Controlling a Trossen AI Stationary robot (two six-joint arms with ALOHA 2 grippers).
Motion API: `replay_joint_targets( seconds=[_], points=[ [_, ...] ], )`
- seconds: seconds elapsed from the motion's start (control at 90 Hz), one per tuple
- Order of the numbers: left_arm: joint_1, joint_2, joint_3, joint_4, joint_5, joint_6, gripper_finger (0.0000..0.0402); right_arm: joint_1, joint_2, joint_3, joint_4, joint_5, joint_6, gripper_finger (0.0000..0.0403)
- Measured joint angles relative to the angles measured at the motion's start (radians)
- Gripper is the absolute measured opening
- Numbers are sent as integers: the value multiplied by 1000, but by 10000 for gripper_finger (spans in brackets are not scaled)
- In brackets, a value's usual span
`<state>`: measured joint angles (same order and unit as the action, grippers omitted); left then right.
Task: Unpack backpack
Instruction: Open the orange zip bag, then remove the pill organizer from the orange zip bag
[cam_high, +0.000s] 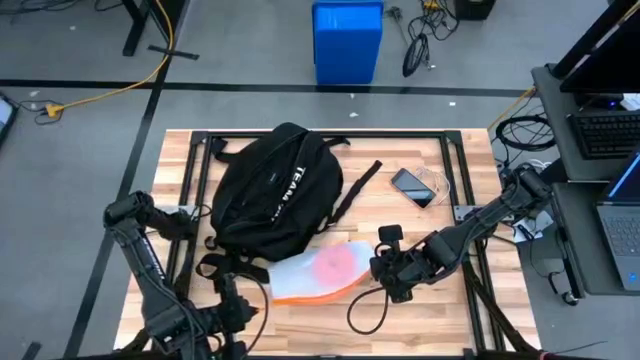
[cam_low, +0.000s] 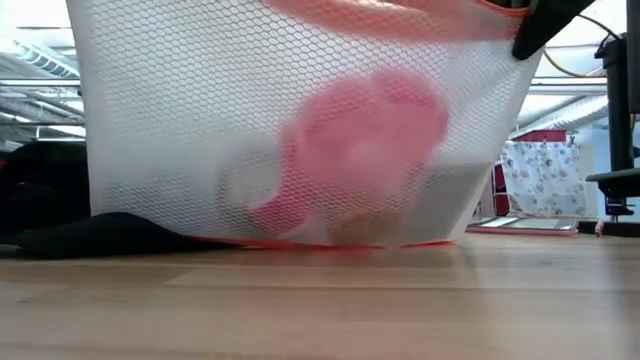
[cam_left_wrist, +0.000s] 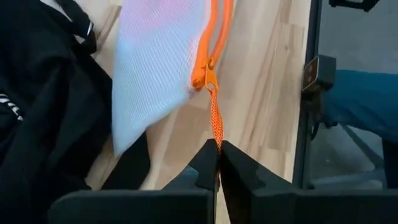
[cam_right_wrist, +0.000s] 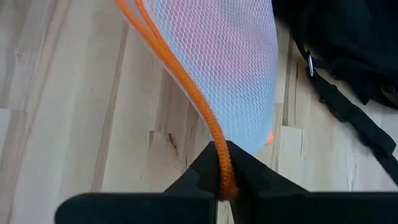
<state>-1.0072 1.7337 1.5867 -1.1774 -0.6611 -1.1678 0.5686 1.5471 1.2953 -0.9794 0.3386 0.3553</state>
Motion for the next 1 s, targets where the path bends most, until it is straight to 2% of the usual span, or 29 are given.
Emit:
replay_joint_targets(
  seconds=[0.144,0.256,0.4,0.533,0.7,0.767,1.0],
  points=[
    [10,2,0,45,-75,62,0,0,0,0,0,0,0,0],
    [26,2,0,109,-86,141,8,0,0,0,0,0,0,0],
    [46,3,0,164,-88,229,49,0,0,0,0,0,0,0],
    [66,3,0,167,-107,240,100,0,0,0,0,0,0,0],
    [111,3,0,167,-237,292,155,0,0,0,0,0,0,0],
    [142,3,0,168,-276,291,170,0,0,0,1,0,0,0],
    [257,21,-17,189,-260,308,192,0,0,0,8,1,-18,0]
  ],
)
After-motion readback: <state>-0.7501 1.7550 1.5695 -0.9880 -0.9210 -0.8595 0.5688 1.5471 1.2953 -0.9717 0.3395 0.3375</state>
